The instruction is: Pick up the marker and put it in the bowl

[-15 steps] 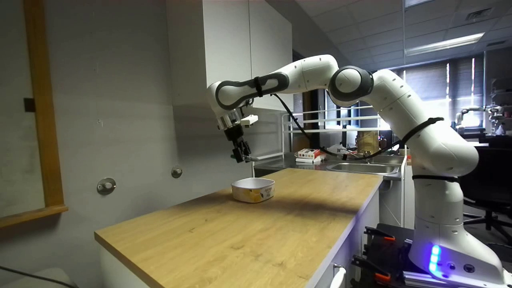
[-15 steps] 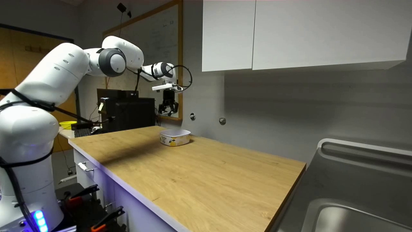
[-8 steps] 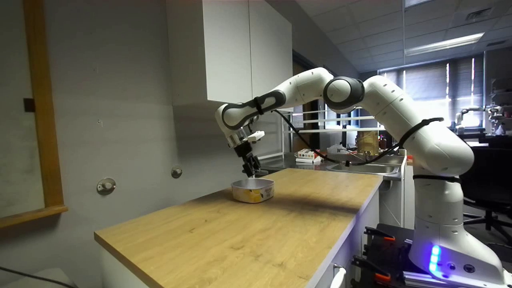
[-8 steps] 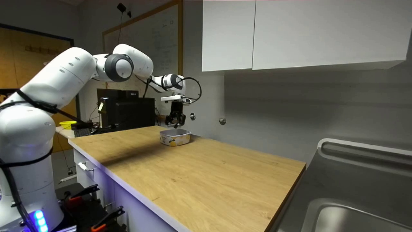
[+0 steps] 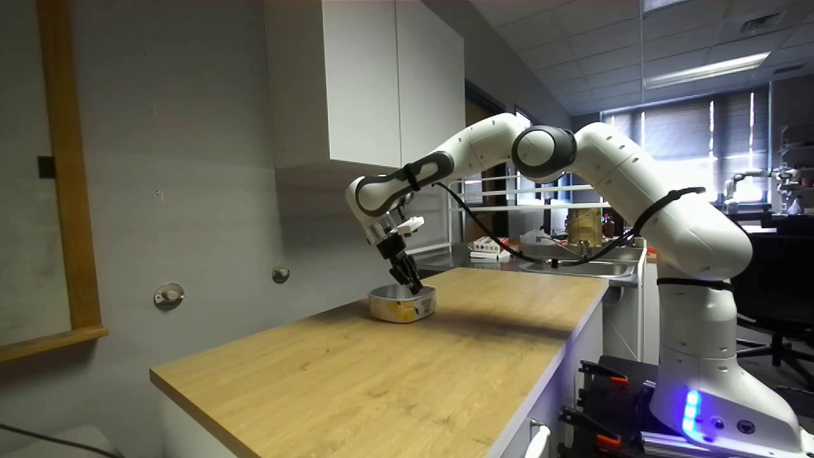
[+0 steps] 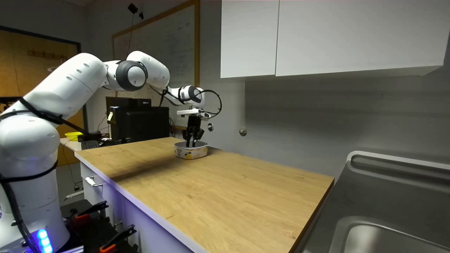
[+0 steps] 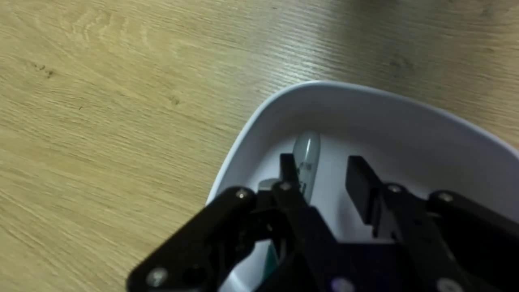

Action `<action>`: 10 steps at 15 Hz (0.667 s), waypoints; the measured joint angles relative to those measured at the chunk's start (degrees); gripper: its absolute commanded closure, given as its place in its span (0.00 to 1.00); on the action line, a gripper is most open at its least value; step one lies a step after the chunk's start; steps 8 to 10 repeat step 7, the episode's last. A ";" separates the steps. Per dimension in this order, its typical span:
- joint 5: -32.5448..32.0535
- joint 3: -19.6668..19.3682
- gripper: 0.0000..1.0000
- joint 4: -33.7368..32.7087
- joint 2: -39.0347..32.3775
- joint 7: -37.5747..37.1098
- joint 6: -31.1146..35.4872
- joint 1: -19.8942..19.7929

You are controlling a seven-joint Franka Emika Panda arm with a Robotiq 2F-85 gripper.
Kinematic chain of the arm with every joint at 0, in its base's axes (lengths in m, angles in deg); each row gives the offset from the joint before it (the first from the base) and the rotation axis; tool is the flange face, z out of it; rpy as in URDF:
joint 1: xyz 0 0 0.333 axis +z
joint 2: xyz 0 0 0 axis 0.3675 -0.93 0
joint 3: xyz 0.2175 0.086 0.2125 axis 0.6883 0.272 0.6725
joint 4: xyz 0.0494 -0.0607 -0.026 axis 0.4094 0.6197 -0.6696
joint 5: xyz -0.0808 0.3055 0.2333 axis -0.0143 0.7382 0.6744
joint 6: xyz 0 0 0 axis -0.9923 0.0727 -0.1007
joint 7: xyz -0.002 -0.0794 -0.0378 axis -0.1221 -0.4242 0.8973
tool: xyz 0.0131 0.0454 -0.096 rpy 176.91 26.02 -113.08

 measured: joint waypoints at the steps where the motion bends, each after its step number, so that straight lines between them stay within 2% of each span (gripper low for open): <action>1: 0.14 0.01 0.22 0.07 0.03 0.00 0.00 0.07; 4: 0.69 0.11 0.01 0.38 0.20 0.00 0.01 0.40; 10: 2.04 0.84 0.00 2.02 1.70 0.00 0.95 0.94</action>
